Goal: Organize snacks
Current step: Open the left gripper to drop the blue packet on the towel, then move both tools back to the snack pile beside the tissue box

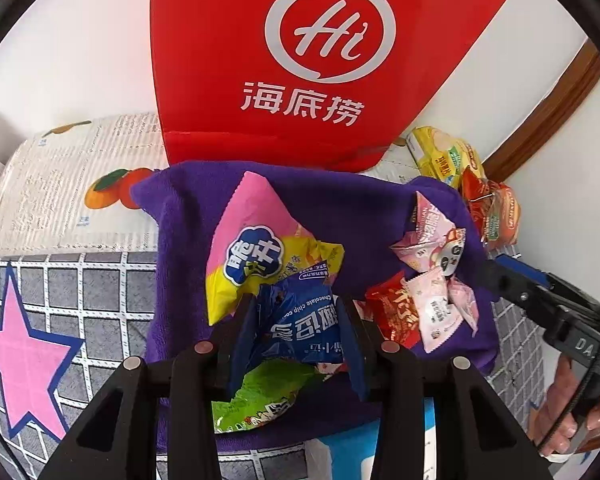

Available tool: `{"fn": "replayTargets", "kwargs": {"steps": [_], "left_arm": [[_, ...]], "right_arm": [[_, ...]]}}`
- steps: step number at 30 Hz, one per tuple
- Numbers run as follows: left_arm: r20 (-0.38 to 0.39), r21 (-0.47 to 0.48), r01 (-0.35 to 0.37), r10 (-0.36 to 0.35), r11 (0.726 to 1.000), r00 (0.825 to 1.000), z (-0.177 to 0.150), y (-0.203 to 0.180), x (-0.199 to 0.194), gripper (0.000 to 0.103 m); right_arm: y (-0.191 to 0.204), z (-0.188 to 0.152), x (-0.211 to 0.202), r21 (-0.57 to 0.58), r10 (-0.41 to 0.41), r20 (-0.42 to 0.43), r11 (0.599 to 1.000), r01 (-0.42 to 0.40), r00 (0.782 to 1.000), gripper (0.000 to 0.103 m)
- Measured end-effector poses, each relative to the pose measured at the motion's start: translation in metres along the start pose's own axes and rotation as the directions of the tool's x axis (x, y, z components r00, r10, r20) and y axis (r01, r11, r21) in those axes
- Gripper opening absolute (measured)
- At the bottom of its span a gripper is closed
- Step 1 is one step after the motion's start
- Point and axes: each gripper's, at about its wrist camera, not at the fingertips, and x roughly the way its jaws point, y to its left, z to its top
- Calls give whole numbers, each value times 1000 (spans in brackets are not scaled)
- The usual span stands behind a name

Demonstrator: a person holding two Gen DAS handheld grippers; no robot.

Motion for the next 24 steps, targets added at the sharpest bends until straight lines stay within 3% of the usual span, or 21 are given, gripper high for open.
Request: {"fn": "replayTargets", "kwargs": {"steps": [11, 16, 24], "left_arm": [[-10, -13, -11, 11, 1000, 1000, 3, 2, 4, 41], [-9, -20, 6, -6, 1000, 1000, 5, 3, -1, 57], [19, -9, -1, 1, 1000, 1000, 6, 0, -9, 61]], "right_arm": [[9, -1, 4, -29, -17, -7, 999, 17, 1000, 57], [11, -1, 4, -33, -23, -9, 999, 23, 1000, 57], [12, -1, -3, -46, -38, 7, 998, 38, 999, 57]]}}
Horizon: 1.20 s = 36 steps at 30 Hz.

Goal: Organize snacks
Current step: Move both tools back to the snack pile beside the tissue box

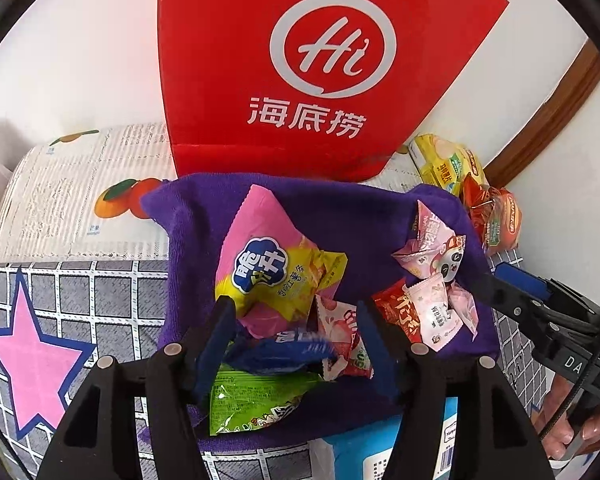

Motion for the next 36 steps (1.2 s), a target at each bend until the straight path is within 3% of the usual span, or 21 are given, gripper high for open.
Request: {"fn": "replayTargets", "kwargs": {"steps": [9, 14, 18, 28, 30, 33, 36], "left_arm": [[20, -8, 14, -14, 1000, 1000, 0, -1, -10, 61], [45, -2, 31, -31, 1000, 998, -1, -4, -24, 61], [71, 13, 48, -48, 999, 996, -4, -10, -38, 61], [189, 105, 69, -88, 992, 978, -20, -42, -95, 64], [207, 123, 72, -97, 990, 974, -26, -46, -105, 67], [200, 120, 85, -108, 989, 974, -39, -45, -116, 67], [199, 125, 74, -98, 989, 975, -58, -37, -130, 67]], "right_arm": [[7, 0, -27, -18, -62, 85, 998, 63, 994, 57], [15, -4, -53, 2, -128, 173, 992, 130, 977, 57], [25, -20, -77, 0, -127, 227, 991, 131, 966, 57], [33, -117, -86, 17, -62, 90, 998, 61, 994, 58], [37, -143, -88, 21, -17, 71, 1000, 16, 997, 58], [48, -174, -86, 13, 47, 67, 999, -48, 997, 76], [63, -203, -77, -15, 83, 54, 996, -82, 995, 77]]}}
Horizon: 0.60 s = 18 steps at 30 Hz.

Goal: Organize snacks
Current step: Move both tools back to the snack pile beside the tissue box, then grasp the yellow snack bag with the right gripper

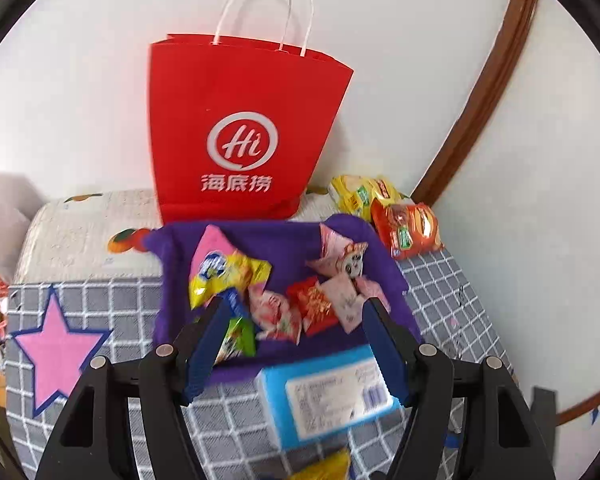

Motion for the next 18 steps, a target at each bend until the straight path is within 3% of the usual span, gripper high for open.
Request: {"fn": "replayTargets", "kwargs": {"steps": [3, 7, 12, 15, 18], "left_arm": [[12, -2, -32, 32, 999, 999, -17, 9, -17, 67], [-3, -16, -69, 69, 997, 998, -44, 27, -32, 67], [-40, -18, -96, 95, 995, 995, -74, 39, -37, 67], [-60, -7, -102, 101, 995, 993, -92, 42, -40, 67], [-79, 5, -108, 108, 994, 991, -105, 42, -39, 67]], "right_arm": [[12, -22, 12, -13, 50, -20, 999, -51, 999, 77], [27, -34, 34, -36, 8, -49, 999, -10, 999, 77], [25, -35, 65, 17, -31, -103, 999, 33, 994, 75], [27, -35, 62, 17, -27, -68, 999, 28, 997, 59], [22, -35, 44, 53, -32, -4, 998, 32, 999, 58]]}}
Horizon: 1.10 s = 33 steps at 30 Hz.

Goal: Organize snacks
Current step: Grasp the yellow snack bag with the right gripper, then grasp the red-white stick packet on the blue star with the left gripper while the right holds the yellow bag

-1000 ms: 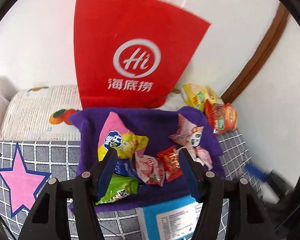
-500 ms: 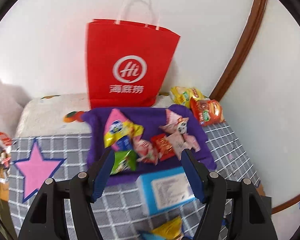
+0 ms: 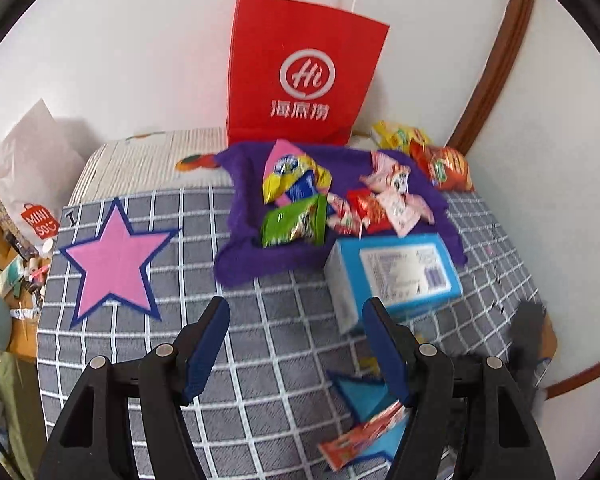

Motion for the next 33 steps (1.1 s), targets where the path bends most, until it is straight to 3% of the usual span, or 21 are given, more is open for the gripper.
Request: {"fn": "replayTargets", "kwargs": {"steps": [5, 10, 17, 22, 26, 29, 33], "left_arm": [[-41, 12, 8, -8, 1000, 999, -18, -7, 11, 67], [-92, 72, 29, -22, 997, 995, -42, -28, 26, 67], [-130, 154, 102, -82, 983, 988, -72, -58, 40, 67], [-192, 254, 174, -126, 951, 973, -98, -79, 49, 67], [-213, 315, 138, -72, 939, 974, -117, -86, 60, 67], [-225, 296, 107, -39, 949, 973, -124, -82, 71, 65], [-178, 323, 83, -25, 943, 984, -128, -86, 71, 65]], "right_arm": [[-15, 1, -34, 44, 0, 92, 999, -4, 996, 58], [-40, -8, -60, 81, -95, 148, 993, 84, 984, 58], [-82, -33, -64, 135, -157, 116, 981, 141, 981, 58], [-100, -49, -52, 159, -196, 59, 970, 185, 979, 59], [-107, -54, -47, 193, -178, 85, 968, 159, 980, 61], [-109, -56, -45, 204, -179, 105, 967, 155, 978, 63], [-108, -56, -45, 204, -186, 119, 966, 160, 975, 64]]}}
